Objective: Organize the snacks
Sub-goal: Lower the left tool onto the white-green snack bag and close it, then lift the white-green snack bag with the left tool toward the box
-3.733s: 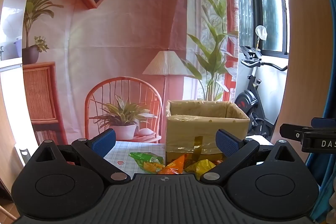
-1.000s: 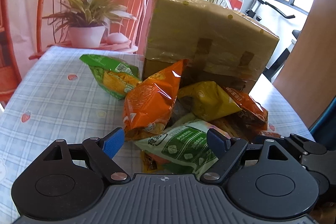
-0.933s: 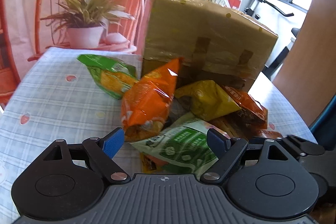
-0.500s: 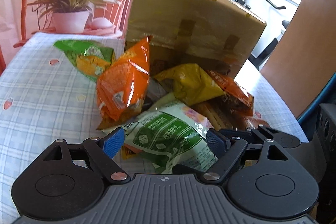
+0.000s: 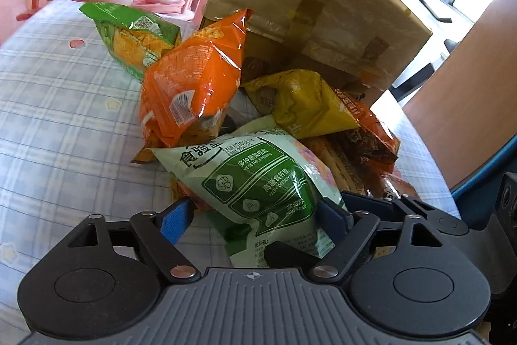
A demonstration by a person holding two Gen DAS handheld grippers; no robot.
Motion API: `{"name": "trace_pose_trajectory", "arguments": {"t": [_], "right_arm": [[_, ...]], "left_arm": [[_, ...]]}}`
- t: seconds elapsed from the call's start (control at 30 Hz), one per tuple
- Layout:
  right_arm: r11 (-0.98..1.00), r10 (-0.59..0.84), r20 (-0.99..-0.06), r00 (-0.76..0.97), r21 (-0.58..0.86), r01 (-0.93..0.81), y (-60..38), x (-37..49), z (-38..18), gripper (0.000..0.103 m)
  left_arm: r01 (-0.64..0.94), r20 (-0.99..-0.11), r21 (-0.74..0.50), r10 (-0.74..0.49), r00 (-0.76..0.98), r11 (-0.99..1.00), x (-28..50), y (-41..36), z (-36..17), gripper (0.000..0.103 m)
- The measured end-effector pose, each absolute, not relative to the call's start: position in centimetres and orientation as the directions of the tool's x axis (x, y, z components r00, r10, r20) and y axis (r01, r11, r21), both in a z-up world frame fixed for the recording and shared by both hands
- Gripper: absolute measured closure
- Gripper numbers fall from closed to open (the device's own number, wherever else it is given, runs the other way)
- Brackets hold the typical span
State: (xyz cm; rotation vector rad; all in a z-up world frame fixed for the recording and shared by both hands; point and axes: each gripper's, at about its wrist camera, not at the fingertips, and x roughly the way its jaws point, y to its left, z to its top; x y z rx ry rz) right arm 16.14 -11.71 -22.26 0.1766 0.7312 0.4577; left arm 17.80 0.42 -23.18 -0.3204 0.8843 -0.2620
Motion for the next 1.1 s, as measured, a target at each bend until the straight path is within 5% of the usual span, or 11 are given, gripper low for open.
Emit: {"name": "trace_pose_trajectory", "arguments": {"t": [0.23, 1.1], "right_arm": [[0.885, 0.465, -0.597, 0.654, 0.315, -0.342, -11.8, 15.8, -21.6, 0.012], [0.897, 0.441, -0.532, 0.723, 0.283, -0.340, -12.2, 12.8, -18.5, 0.017]], "left_arm": [[0.163, -0.674, -0.384, -0.396, 0.623, 0.909, 17.2, 0.0, -22.2, 0.047], [0.251, -0.610, -0.342, -0.417, 0.674, 0.906, 14.8, -0.8, -19.7, 0.052]]}}
